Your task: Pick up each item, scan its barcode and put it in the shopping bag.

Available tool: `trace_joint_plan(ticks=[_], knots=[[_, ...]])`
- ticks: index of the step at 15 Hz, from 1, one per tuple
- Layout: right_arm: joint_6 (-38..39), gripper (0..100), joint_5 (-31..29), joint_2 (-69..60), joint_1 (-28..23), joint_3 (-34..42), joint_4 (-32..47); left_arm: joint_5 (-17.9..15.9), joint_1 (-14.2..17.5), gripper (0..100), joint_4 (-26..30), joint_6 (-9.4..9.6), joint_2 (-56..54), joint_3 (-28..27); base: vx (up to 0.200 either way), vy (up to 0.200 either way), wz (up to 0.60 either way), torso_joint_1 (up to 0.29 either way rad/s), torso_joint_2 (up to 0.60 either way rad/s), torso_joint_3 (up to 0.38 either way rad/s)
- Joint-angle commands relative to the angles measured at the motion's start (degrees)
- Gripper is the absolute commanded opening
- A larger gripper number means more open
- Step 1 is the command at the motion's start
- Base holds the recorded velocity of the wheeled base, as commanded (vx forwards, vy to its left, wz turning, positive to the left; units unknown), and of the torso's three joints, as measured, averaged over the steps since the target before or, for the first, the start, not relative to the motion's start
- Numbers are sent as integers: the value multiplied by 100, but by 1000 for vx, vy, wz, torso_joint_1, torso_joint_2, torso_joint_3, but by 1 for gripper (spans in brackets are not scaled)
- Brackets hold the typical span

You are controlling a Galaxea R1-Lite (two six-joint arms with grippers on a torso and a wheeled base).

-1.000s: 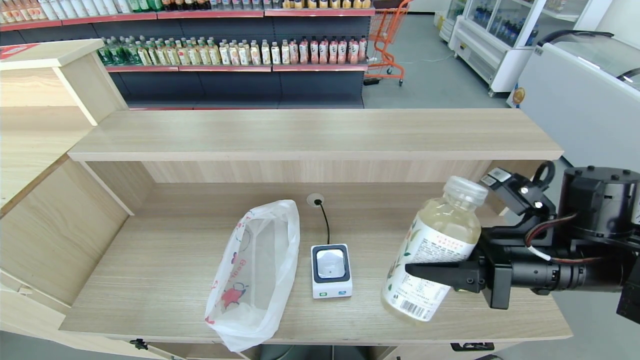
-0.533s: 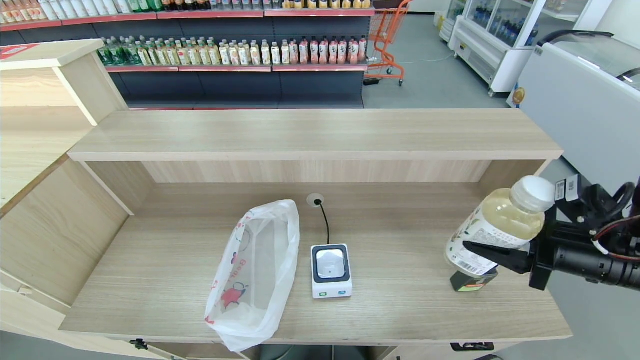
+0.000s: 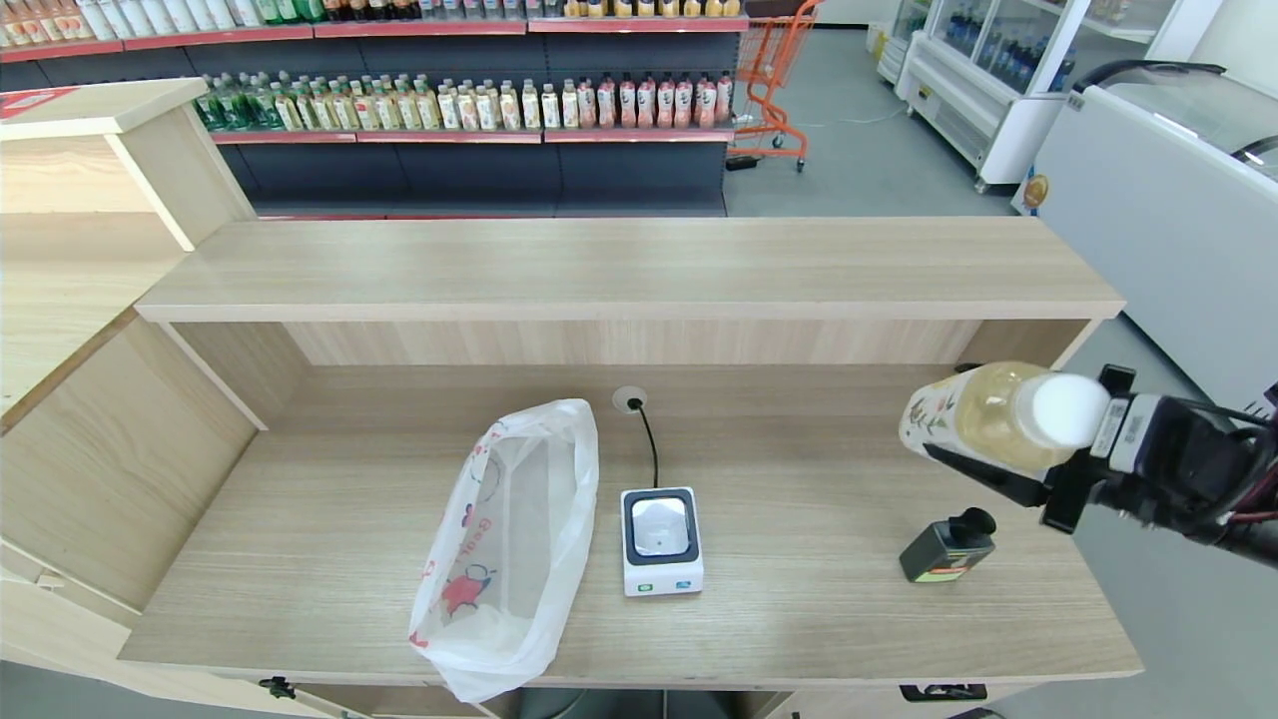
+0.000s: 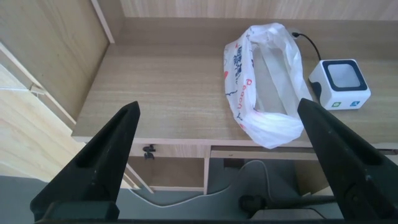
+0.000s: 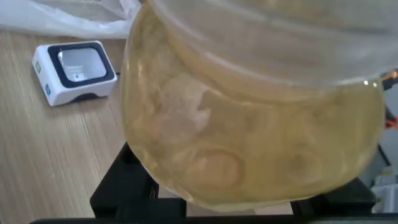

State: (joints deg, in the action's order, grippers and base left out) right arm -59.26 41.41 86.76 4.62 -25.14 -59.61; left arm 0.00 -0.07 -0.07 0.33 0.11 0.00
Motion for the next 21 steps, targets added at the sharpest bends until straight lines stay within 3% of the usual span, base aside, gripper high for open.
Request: trace_joint_plan(ticks=[1, 3, 4, 6, 11, 21], knots=[[-684, 0, 165, 377, 83, 18, -77, 0, -1, 100, -1, 2, -2, 0, 0, 0, 0, 0, 0, 0], [-1510, 0, 561, 350, -128, 35, 2, 0, -1, 100, -1, 2, -2, 0, 0, 0, 0, 0, 0, 0], [-1650, 0, 1080, 324, -137, 26, 187, 0, -1, 100, -1, 2, -2, 0, 0, 0, 0, 0, 0, 0], [-2151, 0, 1414, 271, -234, -35, 222, 0, -1, 100, -1, 2, -2, 0, 0, 0, 0, 0, 0, 0], [-2371, 0, 1361, -159, -181, -123, 187, 0, -1, 100, -1, 2, -2, 0, 0, 0, 0, 0, 0, 0], [-2353, 0, 1387, 139, 92, -26, 187, 0, -1, 100, -1, 29, -2, 0, 0, 0, 0, 0, 0, 0]])
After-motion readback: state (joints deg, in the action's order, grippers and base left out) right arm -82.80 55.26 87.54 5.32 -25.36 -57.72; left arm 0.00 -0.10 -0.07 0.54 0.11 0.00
